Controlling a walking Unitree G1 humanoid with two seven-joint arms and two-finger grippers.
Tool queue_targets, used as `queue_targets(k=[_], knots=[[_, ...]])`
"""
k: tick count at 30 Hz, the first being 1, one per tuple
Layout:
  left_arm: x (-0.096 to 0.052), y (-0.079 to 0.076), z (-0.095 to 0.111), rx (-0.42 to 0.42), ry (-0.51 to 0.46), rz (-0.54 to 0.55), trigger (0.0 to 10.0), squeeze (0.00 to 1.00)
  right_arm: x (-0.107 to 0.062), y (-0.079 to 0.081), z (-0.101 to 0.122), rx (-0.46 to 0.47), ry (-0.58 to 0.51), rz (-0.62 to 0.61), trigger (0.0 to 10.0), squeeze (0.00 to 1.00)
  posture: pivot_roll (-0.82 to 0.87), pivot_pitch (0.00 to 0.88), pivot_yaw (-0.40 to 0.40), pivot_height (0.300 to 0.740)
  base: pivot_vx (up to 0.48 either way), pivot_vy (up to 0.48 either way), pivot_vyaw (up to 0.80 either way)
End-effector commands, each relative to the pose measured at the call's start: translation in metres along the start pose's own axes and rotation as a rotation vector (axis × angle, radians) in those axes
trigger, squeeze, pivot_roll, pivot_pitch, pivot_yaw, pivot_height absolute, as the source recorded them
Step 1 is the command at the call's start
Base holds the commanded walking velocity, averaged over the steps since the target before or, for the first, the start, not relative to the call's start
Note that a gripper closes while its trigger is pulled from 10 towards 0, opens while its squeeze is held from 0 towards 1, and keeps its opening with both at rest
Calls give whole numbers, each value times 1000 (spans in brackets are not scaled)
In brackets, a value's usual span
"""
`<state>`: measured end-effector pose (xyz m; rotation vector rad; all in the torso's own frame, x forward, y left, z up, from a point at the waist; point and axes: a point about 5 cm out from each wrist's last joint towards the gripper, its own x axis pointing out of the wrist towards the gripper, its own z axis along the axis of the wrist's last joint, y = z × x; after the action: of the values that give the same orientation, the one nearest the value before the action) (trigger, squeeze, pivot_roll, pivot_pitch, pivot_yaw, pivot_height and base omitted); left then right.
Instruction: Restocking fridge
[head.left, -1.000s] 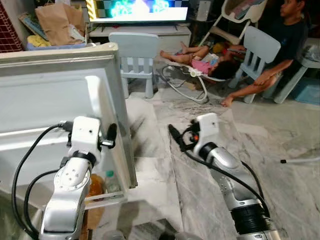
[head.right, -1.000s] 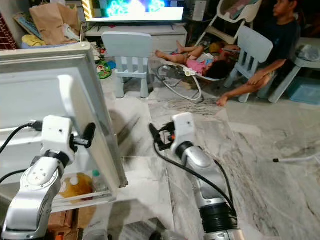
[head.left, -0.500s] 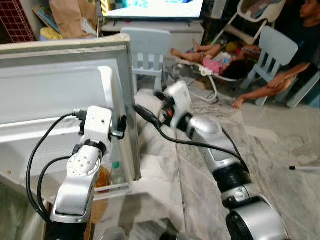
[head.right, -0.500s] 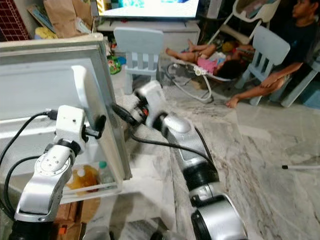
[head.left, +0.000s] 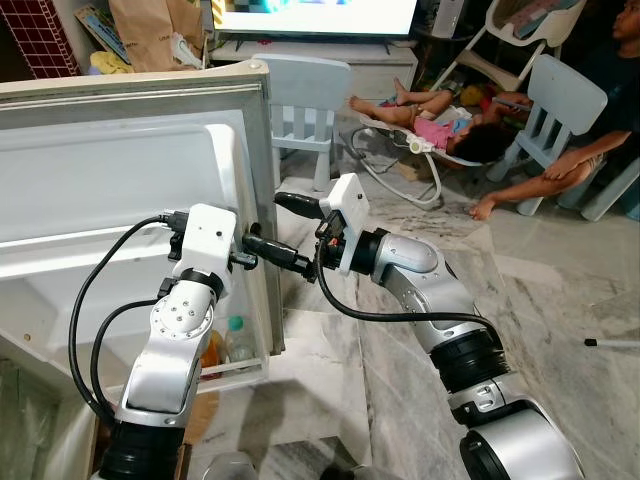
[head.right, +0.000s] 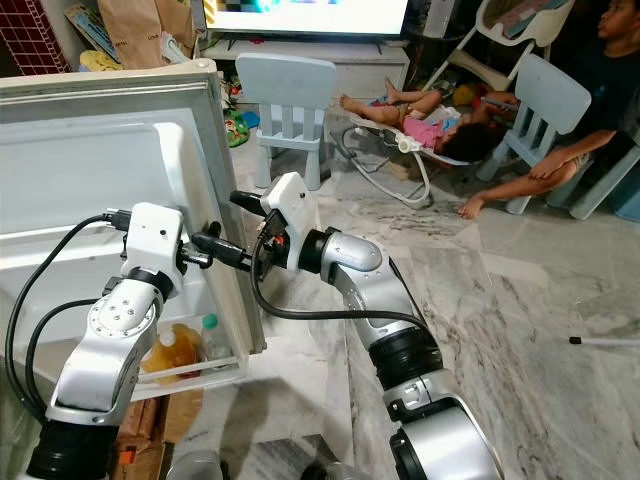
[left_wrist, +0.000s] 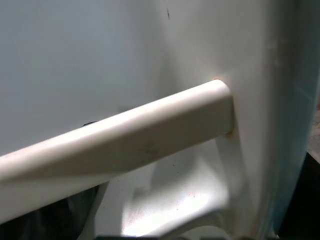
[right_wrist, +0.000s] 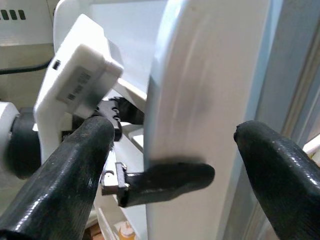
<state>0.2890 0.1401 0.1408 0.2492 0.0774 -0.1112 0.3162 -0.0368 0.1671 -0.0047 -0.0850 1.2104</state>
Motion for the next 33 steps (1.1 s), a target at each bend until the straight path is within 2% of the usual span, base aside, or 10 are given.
queue_targets(k=[1, 6, 13, 17, 20, 22, 25, 29, 33], knots=[[2, 2, 1, 38, 6, 22, 10000, 0, 1, -8, 4, -43, -4, -45, 10000, 0, 181, 45, -73, 740, 0, 0, 0], [0, -1, 2, 40, -3, 20, 10000, 0, 11, -17, 5, -80, 11, -129, 10000, 0, 190, 52, -84, 740, 0, 0, 0], [-8, -4, 4, 36, -7, 29, 10000, 0, 21, -24, 0, -53, 31, -209, 10000, 0, 202, 82, -108, 740, 0, 0, 0], [-10, -5, 4, 33, -6, 32, 10000, 0, 25, -23, -5, -38, 37, -210, 10000, 0, 207, 96, -119, 740, 0, 0, 0], [-11, -5, 3, 27, 1, 38, 10000, 0, 31, -17, -4, -36, 21, -136, 10000, 0, 208, 103, -123, 740, 0, 0, 0], [-11, -6, 3, 26, 1, 38, 10000, 0, 32, -13, -2, -29, 8, -81, 10000, 0, 207, 104, -124, 740, 0, 0, 0], [-11, -7, 5, 25, 0, 36, 10000, 0, 31, -15, -4, -51, 32, -93, 10000, 0, 205, 107, -124, 740, 0, 0, 0], [-14, -9, 10, 40, -6, 26, 10000, 0, 26, -28, -14, -64, 114, -213, 10000, 0, 209, 117, -125, 740, 0, 0, 0], [-21, -7, 11, 69, 2, 28, 10000, 0, 24, -31, -19, -82, 151, -246, 10000, 0, 216, 122, -126, 740, 0, 0, 0]])
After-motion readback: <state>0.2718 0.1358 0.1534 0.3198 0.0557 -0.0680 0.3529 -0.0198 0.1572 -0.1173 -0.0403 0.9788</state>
